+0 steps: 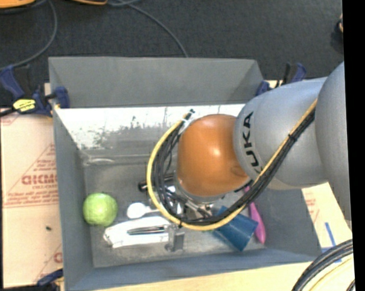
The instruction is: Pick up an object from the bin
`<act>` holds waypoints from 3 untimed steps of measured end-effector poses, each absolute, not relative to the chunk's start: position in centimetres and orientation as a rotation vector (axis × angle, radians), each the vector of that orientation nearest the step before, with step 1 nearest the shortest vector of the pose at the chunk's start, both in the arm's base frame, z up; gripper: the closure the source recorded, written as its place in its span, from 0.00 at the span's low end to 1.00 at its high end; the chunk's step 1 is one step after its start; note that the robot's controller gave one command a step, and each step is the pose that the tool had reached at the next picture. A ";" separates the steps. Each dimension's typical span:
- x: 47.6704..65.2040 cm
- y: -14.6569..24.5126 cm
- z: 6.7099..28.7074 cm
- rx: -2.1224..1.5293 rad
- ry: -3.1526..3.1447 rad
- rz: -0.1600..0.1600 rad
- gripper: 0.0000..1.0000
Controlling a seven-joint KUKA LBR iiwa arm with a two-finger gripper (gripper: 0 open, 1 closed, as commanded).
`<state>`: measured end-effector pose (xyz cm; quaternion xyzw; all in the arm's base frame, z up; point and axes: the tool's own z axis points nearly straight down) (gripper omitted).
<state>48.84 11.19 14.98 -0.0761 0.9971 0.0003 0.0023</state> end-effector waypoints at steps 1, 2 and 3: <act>49.9 13.0 9.8 -0.243 3.149 0.001 0.00; 51.7 12.1 7.4 -0.114 3.140 0.001 0.00; 51.4 12.6 7.0 -0.032 3.152 0.003 0.00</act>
Offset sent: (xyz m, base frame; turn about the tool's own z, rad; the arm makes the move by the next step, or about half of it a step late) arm 0.0302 0.0083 -0.0798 0.0946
